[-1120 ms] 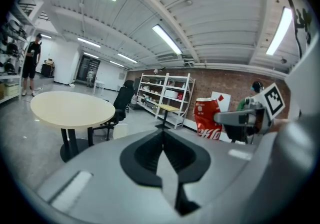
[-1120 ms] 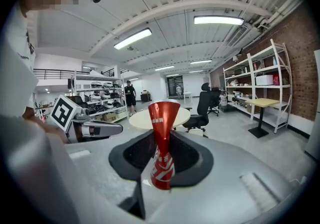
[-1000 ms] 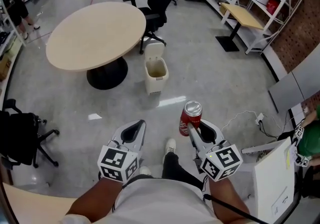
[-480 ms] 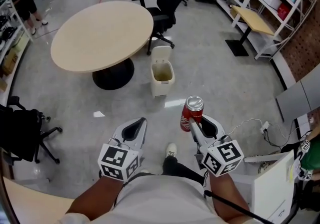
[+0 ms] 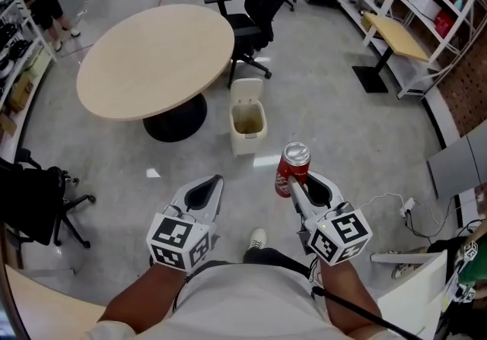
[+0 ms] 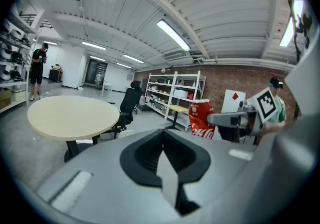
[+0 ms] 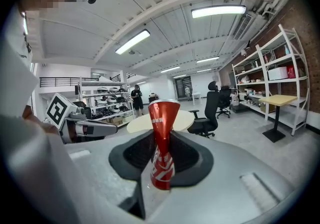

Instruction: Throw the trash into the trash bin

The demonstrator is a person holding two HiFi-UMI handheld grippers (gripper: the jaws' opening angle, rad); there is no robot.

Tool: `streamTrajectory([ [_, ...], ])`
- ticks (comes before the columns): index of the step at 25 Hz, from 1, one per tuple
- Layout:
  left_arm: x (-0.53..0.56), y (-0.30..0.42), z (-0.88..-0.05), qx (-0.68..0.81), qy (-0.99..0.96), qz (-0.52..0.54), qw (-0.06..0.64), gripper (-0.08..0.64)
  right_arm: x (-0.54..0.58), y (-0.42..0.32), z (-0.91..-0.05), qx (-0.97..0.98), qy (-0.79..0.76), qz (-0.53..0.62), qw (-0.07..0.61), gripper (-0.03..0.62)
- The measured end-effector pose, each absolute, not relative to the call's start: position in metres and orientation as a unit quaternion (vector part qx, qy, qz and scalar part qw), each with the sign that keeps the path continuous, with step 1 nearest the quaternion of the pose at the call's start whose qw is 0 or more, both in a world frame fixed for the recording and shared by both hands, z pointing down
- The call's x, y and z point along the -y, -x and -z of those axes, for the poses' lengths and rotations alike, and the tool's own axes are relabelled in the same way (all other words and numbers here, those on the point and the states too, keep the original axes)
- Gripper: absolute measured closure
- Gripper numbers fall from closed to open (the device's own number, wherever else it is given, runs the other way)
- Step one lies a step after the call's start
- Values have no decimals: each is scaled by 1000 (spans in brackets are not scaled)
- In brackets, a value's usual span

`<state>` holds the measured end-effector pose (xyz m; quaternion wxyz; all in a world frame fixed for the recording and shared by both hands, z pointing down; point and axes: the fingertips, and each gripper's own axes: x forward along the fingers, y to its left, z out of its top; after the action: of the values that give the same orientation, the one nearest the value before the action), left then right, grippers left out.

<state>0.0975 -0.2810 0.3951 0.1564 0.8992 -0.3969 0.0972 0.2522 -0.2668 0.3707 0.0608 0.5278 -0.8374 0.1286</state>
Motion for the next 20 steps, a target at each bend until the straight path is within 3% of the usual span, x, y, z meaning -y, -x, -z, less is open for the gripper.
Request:
streamTrajectory([
  [7,313,-131,-400,406,-888,-97,193,551,300,-286,-364,851,-508,-123,52,500],
  [20,344,-164,-396,430,-876,-105,190,551,325,-333,-379,853,-501,-142,31,500],
])
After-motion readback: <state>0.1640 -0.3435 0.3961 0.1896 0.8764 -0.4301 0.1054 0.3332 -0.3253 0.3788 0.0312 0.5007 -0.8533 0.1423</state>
